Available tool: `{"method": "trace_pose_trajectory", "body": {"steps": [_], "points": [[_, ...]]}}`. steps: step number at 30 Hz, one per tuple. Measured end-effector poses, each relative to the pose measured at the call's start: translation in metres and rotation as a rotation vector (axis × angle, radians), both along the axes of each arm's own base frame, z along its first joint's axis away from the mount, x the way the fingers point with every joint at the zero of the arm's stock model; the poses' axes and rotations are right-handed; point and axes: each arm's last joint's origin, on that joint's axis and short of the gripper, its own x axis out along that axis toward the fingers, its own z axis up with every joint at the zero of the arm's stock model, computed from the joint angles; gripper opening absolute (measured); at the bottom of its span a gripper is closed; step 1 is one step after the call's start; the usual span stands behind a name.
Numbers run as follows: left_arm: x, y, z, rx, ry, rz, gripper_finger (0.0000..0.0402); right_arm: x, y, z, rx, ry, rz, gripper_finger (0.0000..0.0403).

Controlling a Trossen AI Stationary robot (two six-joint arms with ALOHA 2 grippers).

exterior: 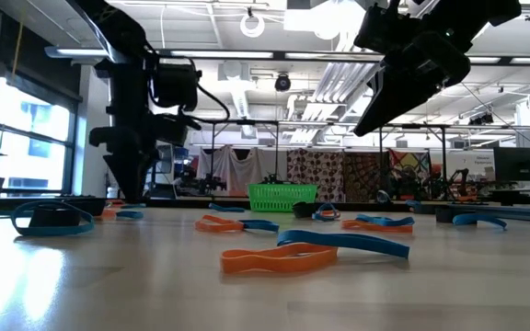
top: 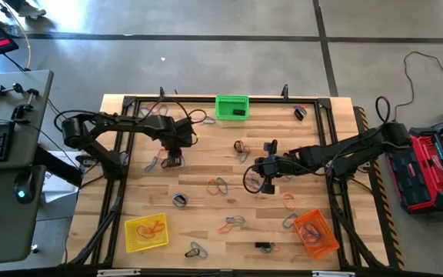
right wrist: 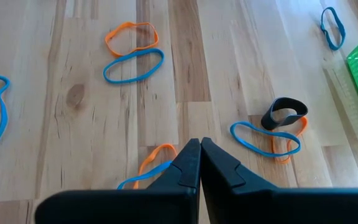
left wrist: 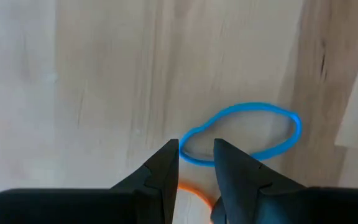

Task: Sort rubber bands into baskets
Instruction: Put the blue rubber band into the orange bin

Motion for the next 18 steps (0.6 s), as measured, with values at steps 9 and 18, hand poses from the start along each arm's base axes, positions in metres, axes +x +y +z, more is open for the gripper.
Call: {"method": "trace_pose_trajectory", "body": {"steps": [9, 18], "points": [[0.000, 0.002, 0.000, 0.052, 0.014, 0.037, 0.0094, 0.000, 0.000, 0.000, 0.002, -0.001, -0.003, 0.0000], [0.002, 0.004, -0.014, 0.030, 0.072, 0.023, 0.0094, 0.000, 0.000, 0.000, 0.004, -0.001, -0.005, 0.0000]]}}
